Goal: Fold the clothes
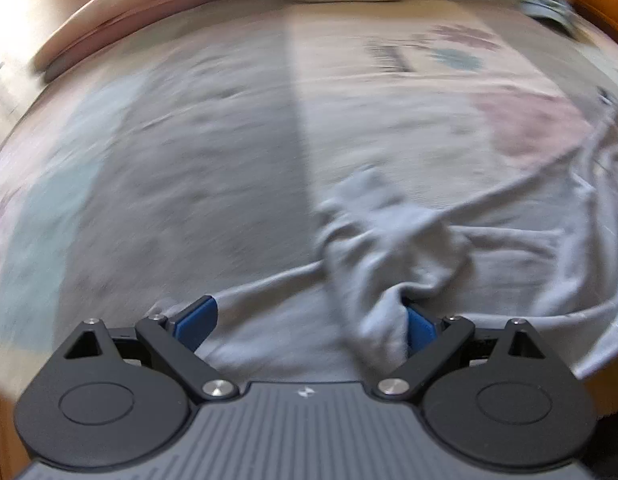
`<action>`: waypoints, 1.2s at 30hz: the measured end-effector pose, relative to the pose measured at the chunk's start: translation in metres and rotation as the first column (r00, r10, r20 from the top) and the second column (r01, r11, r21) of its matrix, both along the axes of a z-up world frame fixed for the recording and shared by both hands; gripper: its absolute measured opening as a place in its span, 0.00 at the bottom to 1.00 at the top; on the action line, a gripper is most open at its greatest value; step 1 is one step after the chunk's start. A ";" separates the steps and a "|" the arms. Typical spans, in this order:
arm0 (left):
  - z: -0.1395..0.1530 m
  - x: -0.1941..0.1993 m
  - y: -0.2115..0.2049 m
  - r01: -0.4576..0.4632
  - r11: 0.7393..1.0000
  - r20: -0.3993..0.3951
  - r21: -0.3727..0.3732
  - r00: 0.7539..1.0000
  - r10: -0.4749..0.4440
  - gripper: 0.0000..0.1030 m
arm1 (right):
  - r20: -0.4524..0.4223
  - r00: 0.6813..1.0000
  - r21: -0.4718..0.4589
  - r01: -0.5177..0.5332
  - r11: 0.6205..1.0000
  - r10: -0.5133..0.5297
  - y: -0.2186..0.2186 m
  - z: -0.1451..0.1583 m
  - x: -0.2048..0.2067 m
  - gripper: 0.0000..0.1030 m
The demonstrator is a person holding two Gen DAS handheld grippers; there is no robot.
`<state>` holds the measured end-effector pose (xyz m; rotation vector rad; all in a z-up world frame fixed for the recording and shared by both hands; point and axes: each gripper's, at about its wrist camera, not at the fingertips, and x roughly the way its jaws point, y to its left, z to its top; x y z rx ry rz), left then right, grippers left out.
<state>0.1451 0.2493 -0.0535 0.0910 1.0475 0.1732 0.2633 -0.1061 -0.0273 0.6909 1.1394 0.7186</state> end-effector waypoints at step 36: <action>-0.007 0.001 -0.005 -0.177 0.984 0.041 -0.015 0.983 0.177 0.85 | -0.017 0.999 0.024 -0.041 0.999 0.041 -0.048 -0.021 0.016 1.00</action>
